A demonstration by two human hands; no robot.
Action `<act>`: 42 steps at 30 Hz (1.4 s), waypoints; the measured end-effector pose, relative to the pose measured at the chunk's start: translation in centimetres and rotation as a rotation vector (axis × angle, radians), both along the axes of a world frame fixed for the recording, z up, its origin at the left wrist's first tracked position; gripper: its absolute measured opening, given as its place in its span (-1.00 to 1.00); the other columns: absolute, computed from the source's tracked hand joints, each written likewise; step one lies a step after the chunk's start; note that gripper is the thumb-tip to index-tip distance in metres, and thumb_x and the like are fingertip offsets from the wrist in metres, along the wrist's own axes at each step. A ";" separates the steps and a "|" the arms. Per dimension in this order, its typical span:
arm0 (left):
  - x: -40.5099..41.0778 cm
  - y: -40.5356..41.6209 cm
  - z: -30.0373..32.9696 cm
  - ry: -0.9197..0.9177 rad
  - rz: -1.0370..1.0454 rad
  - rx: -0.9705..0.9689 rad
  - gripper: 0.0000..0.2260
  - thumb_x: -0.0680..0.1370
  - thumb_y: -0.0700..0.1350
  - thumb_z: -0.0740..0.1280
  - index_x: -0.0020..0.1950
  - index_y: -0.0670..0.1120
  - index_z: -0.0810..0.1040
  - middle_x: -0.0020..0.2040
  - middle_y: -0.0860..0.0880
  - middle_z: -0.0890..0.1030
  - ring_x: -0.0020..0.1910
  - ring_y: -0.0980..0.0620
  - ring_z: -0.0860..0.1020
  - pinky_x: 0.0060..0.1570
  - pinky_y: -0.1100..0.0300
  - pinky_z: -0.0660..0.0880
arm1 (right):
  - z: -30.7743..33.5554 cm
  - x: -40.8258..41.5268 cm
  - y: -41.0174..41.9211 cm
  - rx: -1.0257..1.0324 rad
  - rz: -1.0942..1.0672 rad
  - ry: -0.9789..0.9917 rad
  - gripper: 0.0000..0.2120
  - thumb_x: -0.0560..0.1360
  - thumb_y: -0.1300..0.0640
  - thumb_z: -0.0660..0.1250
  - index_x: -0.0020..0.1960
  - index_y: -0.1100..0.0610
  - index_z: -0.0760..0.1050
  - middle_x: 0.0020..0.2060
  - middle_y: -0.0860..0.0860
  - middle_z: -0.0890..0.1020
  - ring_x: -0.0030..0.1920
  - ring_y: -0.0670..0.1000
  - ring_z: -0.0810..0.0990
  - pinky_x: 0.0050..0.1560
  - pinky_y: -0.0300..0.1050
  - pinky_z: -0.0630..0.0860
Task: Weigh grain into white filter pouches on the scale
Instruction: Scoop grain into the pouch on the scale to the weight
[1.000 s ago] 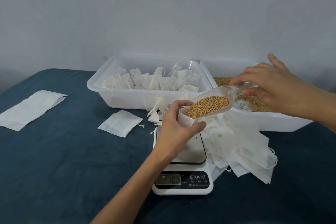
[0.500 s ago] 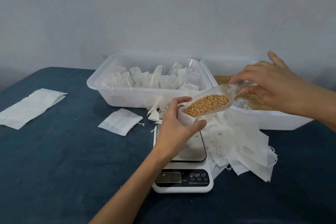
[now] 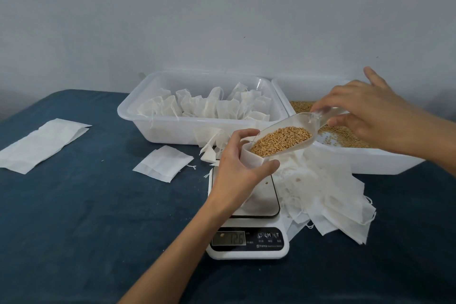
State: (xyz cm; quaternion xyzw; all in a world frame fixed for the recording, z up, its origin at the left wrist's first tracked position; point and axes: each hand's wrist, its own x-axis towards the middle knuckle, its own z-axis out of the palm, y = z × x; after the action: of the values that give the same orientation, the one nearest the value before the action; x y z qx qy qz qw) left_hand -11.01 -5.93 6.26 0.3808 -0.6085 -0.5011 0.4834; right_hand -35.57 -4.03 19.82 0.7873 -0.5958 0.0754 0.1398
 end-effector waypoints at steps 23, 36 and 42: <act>0.2 0.2 0.3 0.004 -0.003 0.000 -0.43 0.36 -0.06 0.59 0.32 0.15 0.51 0.13 0.14 0.69 0.19 0.25 0.61 0.19 0.21 0.56 | 0.0 0.0 0.0 -0.011 0.004 0.012 -0.72 0.58 0.13 0.36 0.27 -0.08 0.56 0.05 -0.12 0.60 0.29 0.06 0.48 0.55 0.16 -0.24; 0.2 0.2 0.3 -0.024 0.027 -0.020 -0.44 0.34 -0.01 0.59 0.29 0.20 0.52 0.21 0.16 0.64 0.28 0.21 0.57 0.34 0.03 0.53 | -0.1 0.1 -0.2 -0.012 0.002 0.013 -0.72 0.57 0.13 0.37 0.26 -0.08 0.56 0.04 -0.13 0.60 0.27 0.07 0.49 0.55 0.16 -0.26; 0.2 0.1 0.3 -0.012 0.021 -0.016 -0.45 0.36 -0.05 0.59 0.30 0.18 0.52 0.22 0.16 0.63 0.31 0.22 0.54 0.33 0.05 0.53 | -0.1 0.0 -0.1 -0.005 -0.001 0.011 -0.71 0.58 0.12 0.35 0.27 -0.09 0.55 0.03 -0.14 0.59 0.28 0.04 0.48 0.55 0.17 -0.26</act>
State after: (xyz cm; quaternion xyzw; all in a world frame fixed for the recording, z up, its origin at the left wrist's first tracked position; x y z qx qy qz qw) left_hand -10.78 -5.85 6.55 0.3862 -0.6112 -0.4887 0.4883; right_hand -35.56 -4.16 19.70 0.7870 -0.5953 0.0725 0.1451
